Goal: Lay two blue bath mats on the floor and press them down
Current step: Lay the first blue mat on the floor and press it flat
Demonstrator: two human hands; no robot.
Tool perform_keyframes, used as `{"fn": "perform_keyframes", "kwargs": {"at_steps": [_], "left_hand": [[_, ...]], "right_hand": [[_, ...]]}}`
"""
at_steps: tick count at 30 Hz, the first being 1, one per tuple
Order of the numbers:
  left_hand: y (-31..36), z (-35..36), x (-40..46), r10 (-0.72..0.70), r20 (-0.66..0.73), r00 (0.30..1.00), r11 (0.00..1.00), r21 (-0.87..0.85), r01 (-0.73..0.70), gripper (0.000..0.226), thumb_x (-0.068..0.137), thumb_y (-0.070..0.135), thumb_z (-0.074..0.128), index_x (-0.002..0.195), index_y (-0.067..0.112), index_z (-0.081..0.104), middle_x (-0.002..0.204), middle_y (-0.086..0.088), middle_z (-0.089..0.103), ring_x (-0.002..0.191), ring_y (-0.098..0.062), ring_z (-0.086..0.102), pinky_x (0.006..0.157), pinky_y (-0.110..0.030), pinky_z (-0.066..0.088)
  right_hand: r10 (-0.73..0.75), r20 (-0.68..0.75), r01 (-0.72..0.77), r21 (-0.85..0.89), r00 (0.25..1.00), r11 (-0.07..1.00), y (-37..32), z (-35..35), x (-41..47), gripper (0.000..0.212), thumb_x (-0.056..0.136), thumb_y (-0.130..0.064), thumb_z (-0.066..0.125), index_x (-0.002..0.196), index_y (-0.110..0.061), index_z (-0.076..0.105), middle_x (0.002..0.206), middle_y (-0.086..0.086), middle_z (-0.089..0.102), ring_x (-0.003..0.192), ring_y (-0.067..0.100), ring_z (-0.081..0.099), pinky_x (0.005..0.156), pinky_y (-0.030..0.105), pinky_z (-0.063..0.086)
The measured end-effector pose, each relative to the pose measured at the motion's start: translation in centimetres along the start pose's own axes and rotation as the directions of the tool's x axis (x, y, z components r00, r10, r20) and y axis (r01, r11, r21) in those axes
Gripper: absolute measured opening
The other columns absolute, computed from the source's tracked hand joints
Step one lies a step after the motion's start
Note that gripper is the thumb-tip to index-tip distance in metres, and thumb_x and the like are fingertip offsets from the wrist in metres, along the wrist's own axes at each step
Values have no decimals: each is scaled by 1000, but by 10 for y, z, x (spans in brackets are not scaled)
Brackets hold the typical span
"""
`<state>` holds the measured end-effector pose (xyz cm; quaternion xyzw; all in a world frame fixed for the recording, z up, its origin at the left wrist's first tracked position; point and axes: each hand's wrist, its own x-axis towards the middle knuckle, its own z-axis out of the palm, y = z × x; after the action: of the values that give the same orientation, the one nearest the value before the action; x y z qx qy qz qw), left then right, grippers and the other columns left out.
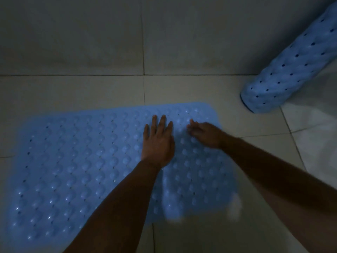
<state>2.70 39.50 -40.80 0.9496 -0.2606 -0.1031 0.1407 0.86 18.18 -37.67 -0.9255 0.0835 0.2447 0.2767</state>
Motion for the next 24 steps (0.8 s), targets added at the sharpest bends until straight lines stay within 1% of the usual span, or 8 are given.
{"fn": "perform_keyframes", "kwargs": {"at_steps": [3,5,9,14,16,19,21,24], "left_hand": [[20,17,1,62,76,995,998,22,-64,69,101,52,25,163,23,11,171,-8,-9,156,-34,-14,123,-62,-2],[27,28,1,53,63,997,995,84,-58,79,99,67,18,162,25,0,170,-8,-15,155,-34,-19,121,-65,-8],[29,35,2,46,-4,999,990,137,-44,86,96,77,14,163,25,2,171,-8,-10,156,-34,-15,120,-67,-4],[29,37,-5,54,19,998,992,113,-56,87,94,78,10,163,25,1,171,-8,-7,156,-34,-16,120,-66,-3],[30,34,-3,38,97,995,991,121,-50,95,89,84,10,162,24,-3,170,-9,-12,154,-35,-20,119,-67,-5],[29,16,18,12,303,953,999,33,-23,100,87,86,20,162,25,-7,168,-6,-22,153,-33,-26,118,-67,-13],[18,-17,30,49,427,903,995,-103,-6,87,98,69,33,163,22,-1,171,-5,-10,157,-30,-10,123,-60,-4],[-13,-53,17,93,176,980,985,-163,-64,63,99,39,42,157,17,33,159,-11,41,148,-33,34,119,-48,30]], "right_hand": [[-77,-148,75,-23,986,997,-2,-37,14,30,101,-21,55,128,-14,68,136,6,64,129,21,57,107,25,39],[-118,-309,123,-5,944,992,-5,-37,24,24,99,-14,56,114,-12,74,123,5,71,117,22,65,99,22,42],[-203,-563,211,-51,801,976,-7,-16,36,26,93,-18,53,104,-12,75,108,5,76,101,23,70,94,30,51],[-199,-604,204,-61,771,977,-3,5,29,24,94,-25,55,109,-17,72,110,1,71,104,23,66,96,39,52],[-172,-620,186,-42,765,982,-7,3,23,24,94,-25,55,109,-17,72,111,3,70,105,25,66,94,39,52],[-86,-554,71,-48,828,996,-26,-11,23,30,94,-38,53,103,-18,73,109,9,71,105,32,65,91,39,53],[48,-483,-87,-57,875,995,-47,-23,22,32,95,-40,53,99,-16,73,107,12,72,104,34,65,87,36,51],[144,-429,-205,-100,892,974,-82,-15,17,37,98,-36,45,107,-11,71,115,16,70,109,36,65,91,38,51]]}}
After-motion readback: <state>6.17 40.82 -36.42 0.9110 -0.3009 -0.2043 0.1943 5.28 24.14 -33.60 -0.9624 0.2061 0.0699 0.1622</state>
